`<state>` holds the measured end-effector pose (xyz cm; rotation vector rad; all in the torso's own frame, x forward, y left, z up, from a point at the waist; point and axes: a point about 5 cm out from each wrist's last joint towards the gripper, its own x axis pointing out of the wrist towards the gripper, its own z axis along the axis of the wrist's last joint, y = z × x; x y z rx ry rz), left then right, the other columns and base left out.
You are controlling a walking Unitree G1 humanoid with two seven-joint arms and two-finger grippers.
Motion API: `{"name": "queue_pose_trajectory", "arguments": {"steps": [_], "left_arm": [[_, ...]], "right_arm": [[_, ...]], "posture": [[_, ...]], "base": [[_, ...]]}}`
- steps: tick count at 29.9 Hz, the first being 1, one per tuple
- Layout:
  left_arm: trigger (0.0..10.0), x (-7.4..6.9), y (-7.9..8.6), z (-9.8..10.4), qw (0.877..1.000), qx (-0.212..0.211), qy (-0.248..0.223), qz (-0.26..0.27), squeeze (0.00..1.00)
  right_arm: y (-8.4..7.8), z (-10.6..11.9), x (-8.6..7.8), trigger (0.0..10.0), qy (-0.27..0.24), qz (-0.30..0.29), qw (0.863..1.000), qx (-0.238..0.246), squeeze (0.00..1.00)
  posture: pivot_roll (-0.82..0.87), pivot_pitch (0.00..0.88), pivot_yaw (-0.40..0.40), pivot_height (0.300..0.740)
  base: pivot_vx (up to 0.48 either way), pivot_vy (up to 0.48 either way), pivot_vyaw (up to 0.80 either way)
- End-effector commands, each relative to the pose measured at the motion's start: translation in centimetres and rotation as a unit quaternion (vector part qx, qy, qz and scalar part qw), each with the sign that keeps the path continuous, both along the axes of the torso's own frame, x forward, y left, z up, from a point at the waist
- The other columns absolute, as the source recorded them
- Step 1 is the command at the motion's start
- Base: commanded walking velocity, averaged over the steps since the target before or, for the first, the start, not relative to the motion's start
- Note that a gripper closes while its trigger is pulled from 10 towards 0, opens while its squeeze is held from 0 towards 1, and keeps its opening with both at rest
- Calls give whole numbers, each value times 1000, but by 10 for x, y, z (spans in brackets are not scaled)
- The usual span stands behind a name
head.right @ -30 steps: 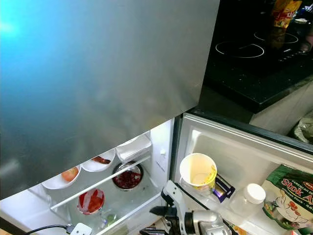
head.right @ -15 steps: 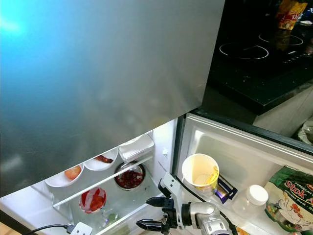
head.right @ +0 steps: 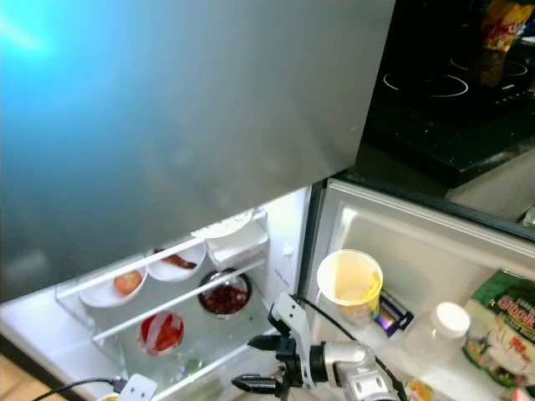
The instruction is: Restocking fridge
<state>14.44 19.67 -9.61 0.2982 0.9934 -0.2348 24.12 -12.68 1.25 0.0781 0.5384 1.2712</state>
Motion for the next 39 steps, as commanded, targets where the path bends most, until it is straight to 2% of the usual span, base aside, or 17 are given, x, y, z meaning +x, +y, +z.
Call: {"name": "queue_pose_trajectory", "arguments": {"steps": [1,7,11,16,24,30,31,36,39], "left_arm": [[10000,-5,-4,-2,1000,-9,6,-1,0],[10000,-3,-5,-1,1000,-11,-6,-11,0],[10000,0,-6,1,1000,-11,-19,-22,0],[10000,4,-7,4,998,-4,-45,-42,0],[10000,5,-8,5,997,-2,-55,-53,0],[10000,6,-13,6,995,-22,-59,-79,0],[10000,7,-16,7,993,-24,-59,-100,0],[10000,7,-19,7,990,-29,-57,-123,0],[10000,7,-24,8,983,-33,-54,-171,0]], "right_arm": [[1,0,-2,10000,2,1,1000,1,0],[3,2,-2,10000,0,4,1000,3,0],[4,4,-2,10000,5,-3,1000,25,0],[5,5,-3,10000,6,0,1000,22,0],[5,4,-4,10000,8,2,1000,21,0],[5,7,-5,10000,12,12,999,31,0],[4,7,-7,10000,15,18,999,30,0],[4,7,-9,10000,18,26,999,31,0],[4,6,-16,10000,33,49,998,34,0]], "posture": [[-32,0,11,607],[-34,0,14,582],[-32,0,13,582],[-28,0,13,582],[-27,0,14,582],[-27,0,12,582],[-26,0,9,582],[-27,0,9,582],[-26,0,10,582]], "base": [[0,0,0],[0,0,0],[0,0,0],[0,0,0],[0,0,0],[0,0,0],[0,0,0],[0,0,0],[0,0,0]]}}
